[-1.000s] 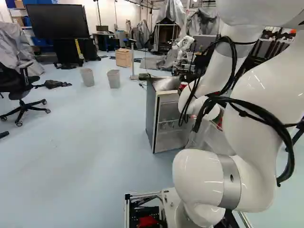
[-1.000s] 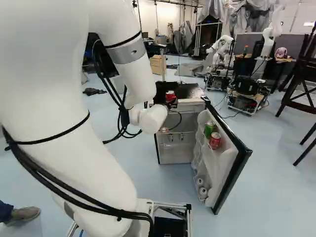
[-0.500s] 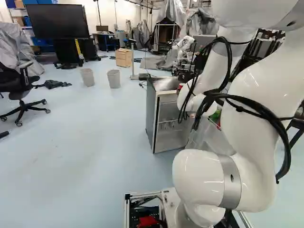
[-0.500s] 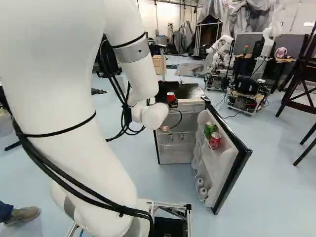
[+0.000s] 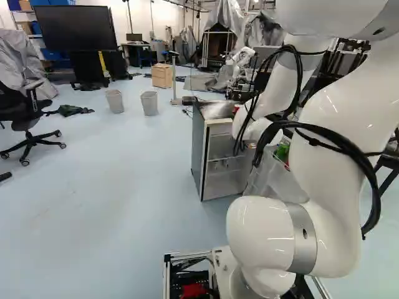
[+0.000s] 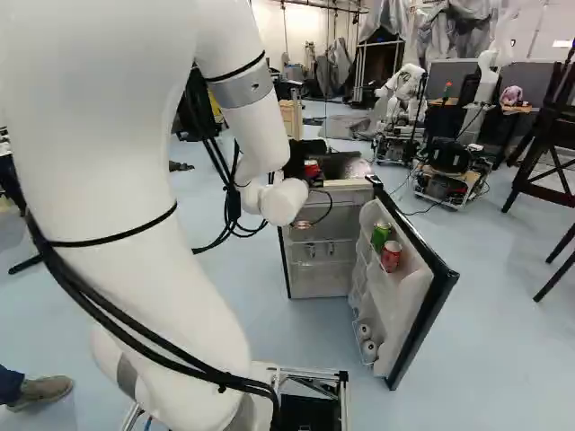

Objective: Grab a drink from the fridge

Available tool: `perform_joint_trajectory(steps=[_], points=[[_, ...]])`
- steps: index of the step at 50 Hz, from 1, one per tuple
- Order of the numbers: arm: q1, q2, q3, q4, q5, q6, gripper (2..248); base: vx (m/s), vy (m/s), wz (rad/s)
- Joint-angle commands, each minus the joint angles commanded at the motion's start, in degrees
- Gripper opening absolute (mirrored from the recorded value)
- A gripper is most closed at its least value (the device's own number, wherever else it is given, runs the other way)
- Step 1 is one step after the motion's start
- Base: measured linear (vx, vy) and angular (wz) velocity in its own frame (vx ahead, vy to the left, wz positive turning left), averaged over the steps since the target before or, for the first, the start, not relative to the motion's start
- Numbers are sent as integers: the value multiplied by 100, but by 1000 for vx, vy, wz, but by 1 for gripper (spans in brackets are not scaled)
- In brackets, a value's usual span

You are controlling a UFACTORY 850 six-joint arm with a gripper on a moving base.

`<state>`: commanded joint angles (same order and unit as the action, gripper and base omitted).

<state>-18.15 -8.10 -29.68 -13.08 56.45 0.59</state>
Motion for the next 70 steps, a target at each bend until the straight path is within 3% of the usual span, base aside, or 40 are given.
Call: perform_joint_trajectory(steps=[16, 70], points=[[43, -102, -230, 0, 0, 0, 93, 0, 0, 0], [211, -994, -1265, 0, -68, 0, 93, 0, 0, 0]])
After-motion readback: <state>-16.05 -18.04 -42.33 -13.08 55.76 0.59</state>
